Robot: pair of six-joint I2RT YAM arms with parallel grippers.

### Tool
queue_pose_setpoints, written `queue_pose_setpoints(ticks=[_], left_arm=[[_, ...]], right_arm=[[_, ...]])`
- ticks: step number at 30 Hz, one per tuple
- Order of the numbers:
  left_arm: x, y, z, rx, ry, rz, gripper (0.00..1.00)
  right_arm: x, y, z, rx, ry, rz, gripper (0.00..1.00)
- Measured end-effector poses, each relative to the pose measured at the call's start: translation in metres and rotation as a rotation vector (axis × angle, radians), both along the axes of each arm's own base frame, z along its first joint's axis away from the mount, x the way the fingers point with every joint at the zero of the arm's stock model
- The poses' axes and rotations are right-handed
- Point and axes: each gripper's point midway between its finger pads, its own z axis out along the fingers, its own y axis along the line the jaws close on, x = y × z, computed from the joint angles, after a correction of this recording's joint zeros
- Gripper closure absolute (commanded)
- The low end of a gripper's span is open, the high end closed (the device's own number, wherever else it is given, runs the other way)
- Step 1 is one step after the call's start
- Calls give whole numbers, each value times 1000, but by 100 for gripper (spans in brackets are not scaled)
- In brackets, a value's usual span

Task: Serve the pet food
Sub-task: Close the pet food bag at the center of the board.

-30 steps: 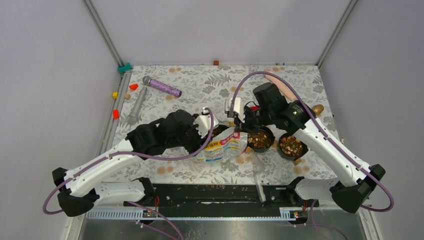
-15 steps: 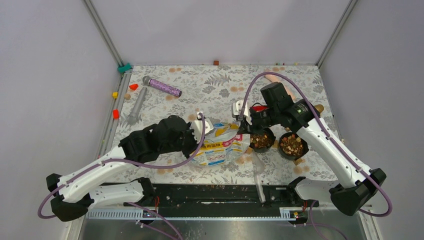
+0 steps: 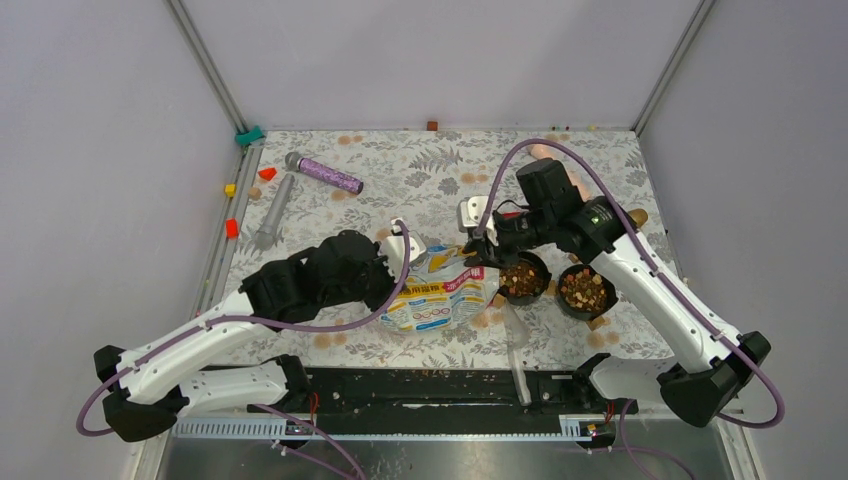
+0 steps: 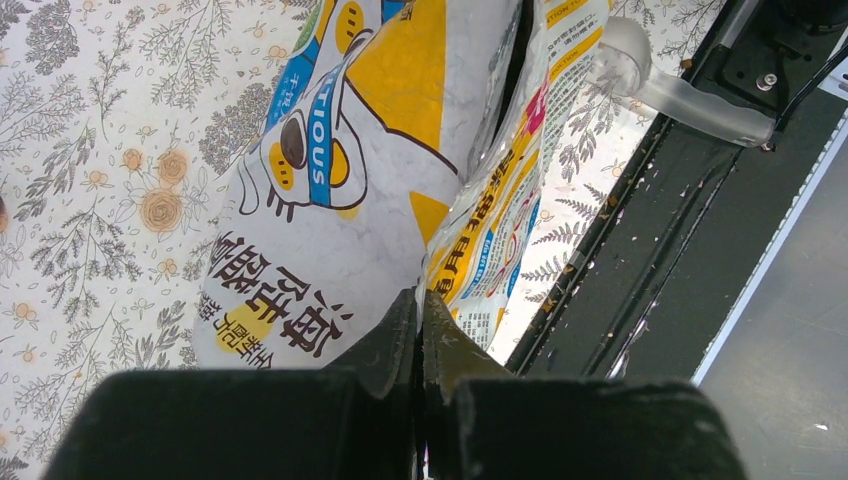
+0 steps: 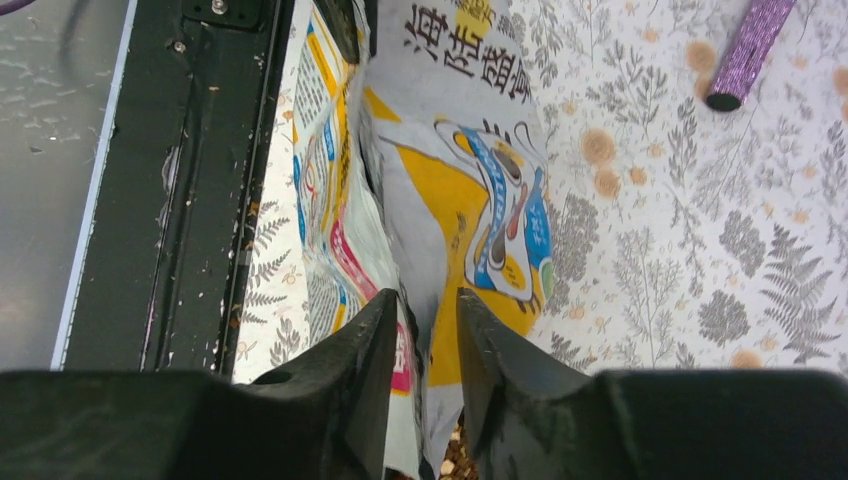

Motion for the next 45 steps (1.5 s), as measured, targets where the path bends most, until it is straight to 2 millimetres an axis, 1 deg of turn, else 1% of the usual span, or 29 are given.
queue_pose_setpoints(ticks=[2,6,8,11,12,13,15,17,20,21,23,24,26,28,31,32,33,34,37,38,39,41,43,45], left_arm=[[0,0,0,-3,2,2,100],[-1,1,1,-11,-1,4,100],[-1,2,0,-11,-1,4,100],[-1,2,0,-12,-2,4,100],[-1,2,0,-12,-2,5,100],[-1,2,0,-12,-2,5,100],[-1,2,0,-12,-2,5,100],[-1,2,0,-12,-2,6,100],[-1,3,0,-11,-3,11,100],[0,3,0,-10,-3,13,98],[0,3,1,-12,-5,16,66],[0,4,1,-13,-6,20,55],[3,7,2,-9,-21,36,45],[5,12,4,-8,-35,54,42],[7,15,4,-3,-48,69,43],[7,16,2,1,-49,71,46],[7,17,0,7,-51,73,53],[7,18,-2,14,-50,73,63],[5,17,-5,18,-43,63,97],[4,17,-5,22,-44,53,100],[4,16,-6,20,-41,53,100],[4,16,-6,21,-41,50,100],[3,16,-6,20,-39,50,100],[3,17,-7,27,-36,52,100]], right_arm=[[-3,7,3,12,-18,19,60],[-7,14,5,20,-29,37,60],[-6,14,4,12,-30,35,59],[-6,16,-4,-23,-7,40,60],[-5,16,-8,-42,1,42,65],[-5,17,-12,-61,10,45,73],[-5,17,-18,-91,26,55,99],[-4,18,-22,-120,38,60,100],[-3,19,-22,-126,59,43,100],[-3,19,-21,-126,64,35,100],[-2,19,-21,-124,72,16,100],[-2,19,-20,-120,70,10,100],[-5,17,-20,-119,74,2,100],[-8,14,-21,-116,74,1,100],[-11,13,-21,-105,59,2,100],[-11,12,-21,-101,54,1,100],[-11,12,-21,-99,51,-1,100],[-11,12,-21,-97,49,-3,100],[-7,14,-20,-91,33,-10,100],[-7,14,-20,-90,31,-12,100],[-6,14,-20,-89,30,-12,100],[-7,14,-20,-87,30,-12,88],[-7,14,-19,-86,32,-14,79],[-10,17,-14,-58,40,-4,70]])
